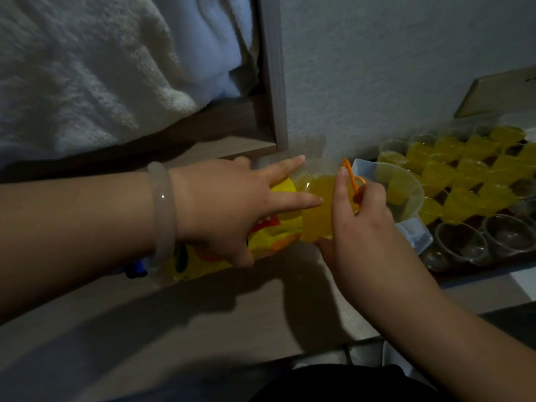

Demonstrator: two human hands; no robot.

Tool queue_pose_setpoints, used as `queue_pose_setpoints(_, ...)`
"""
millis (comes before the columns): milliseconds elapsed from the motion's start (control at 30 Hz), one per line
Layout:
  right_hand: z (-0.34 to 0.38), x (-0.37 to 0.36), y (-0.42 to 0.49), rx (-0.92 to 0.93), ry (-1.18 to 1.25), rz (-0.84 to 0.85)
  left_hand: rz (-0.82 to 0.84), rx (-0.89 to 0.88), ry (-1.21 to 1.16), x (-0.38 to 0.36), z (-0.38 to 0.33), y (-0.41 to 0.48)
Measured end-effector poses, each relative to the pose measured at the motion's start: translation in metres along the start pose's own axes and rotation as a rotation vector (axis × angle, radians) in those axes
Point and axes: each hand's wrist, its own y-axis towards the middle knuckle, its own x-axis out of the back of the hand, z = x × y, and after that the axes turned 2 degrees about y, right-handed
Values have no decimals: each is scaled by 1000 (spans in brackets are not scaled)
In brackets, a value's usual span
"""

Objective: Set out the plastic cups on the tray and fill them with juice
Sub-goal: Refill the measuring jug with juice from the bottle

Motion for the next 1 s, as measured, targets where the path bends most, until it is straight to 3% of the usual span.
queue_pose_setpoints(167, 1, 3, -1, 20, -5, 10, 3, -2, 12, 1, 0, 1)
queue_pose_setpoints(300, -1, -5, 1, -26, 6, -80, 16, -2, 19, 2, 1, 0)
queue_pose_setpoints(767, -1, -4, 2, -51, 13, -75, 22, -5, 46, 6, 2, 2)
queue_pose_setpoints(1000, 0, 10, 0, 64, 107, -34, 24, -4, 51, 9, 4, 1)
